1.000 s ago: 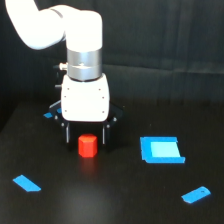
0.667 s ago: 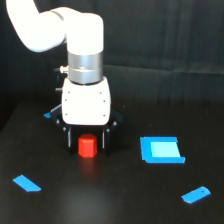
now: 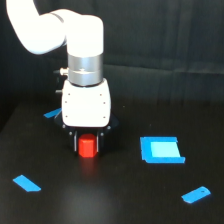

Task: Pick up the red object from the table

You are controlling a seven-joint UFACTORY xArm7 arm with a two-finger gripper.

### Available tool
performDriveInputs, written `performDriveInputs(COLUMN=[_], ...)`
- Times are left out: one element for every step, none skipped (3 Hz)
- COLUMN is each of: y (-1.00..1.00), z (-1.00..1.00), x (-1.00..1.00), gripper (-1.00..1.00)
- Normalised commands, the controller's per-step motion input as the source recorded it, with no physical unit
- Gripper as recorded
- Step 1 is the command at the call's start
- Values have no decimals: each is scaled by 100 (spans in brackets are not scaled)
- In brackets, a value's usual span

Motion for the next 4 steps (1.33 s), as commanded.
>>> performDriveInputs(y=[2,-2,-3,9], z=[-15,92,100,93], x=[4,2,11,16], gripper=[-98,-100,-100,-100])
